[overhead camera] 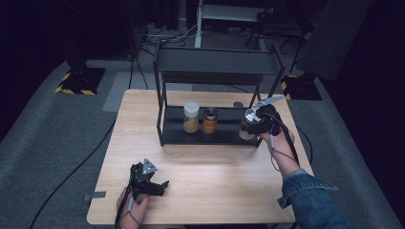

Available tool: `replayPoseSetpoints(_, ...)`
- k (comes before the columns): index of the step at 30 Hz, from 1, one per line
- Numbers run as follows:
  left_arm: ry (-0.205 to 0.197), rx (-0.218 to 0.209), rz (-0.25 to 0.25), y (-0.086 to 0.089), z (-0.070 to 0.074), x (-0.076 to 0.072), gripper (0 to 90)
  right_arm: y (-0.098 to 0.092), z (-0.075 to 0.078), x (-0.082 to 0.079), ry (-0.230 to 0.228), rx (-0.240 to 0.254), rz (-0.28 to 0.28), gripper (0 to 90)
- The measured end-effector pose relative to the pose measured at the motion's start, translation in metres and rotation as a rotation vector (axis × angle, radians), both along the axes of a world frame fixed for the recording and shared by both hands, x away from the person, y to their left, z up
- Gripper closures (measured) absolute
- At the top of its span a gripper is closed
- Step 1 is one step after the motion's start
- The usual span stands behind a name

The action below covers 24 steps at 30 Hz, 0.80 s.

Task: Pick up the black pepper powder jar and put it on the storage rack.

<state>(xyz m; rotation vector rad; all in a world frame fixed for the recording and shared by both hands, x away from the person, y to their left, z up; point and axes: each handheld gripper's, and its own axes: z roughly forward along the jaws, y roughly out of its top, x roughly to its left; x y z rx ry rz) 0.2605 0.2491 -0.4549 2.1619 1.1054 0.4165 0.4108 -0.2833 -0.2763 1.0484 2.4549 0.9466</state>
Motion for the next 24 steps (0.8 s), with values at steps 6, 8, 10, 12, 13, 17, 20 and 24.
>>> replayPoseSetpoints(6, 0.000, 0.000, 0.000, 0.000, 0.000, 0.000, 0.0, 0.014, -0.002, 0.015, -0.003, -0.003, -0.023, 30.7)
replayPoseSetpoints(8, 0.000, 0.000, 0.000, 0.000, 0.000, 0.000, 0.0, 0.018, -0.004, 0.019, 0.001, 0.000, -0.035, 30.7)
replayPoseSetpoints(10, 0.000, 0.000, 0.000, 0.000, 0.000, 0.000, 0.0, 0.022, -0.007, 0.024, 0.001, -0.004, -0.037, 30.7)
replayPoseSetpoints(12, 0.001, 0.001, 0.000, 0.000, 0.000, 0.000, 0.0, 0.027, -0.010, 0.029, 0.004, -0.011, -0.042, 30.7)
replayPoseSetpoints(13, 0.001, -0.001, 0.001, 0.000, 0.000, 0.000, 0.0, 0.029, -0.012, 0.032, 0.012, -0.014, -0.049, 30.7)
replayPoseSetpoints(17, 0.000, -0.002, 0.001, 0.000, 0.000, 0.001, 0.0, 0.038, -0.020, 0.040, 0.018, -0.030, -0.054, 30.7)
replayPoseSetpoints(20, 0.001, -0.002, 0.002, 0.000, 0.000, 0.001, 0.0, 0.045, -0.025, 0.045, 0.024, -0.037, -0.058, 30.7)
replayPoseSetpoints(24, 0.000, -0.002, 0.002, 0.000, 0.000, 0.000, 0.0, 0.050, -0.034, 0.055, 0.038, -0.041, -0.059, 30.7)
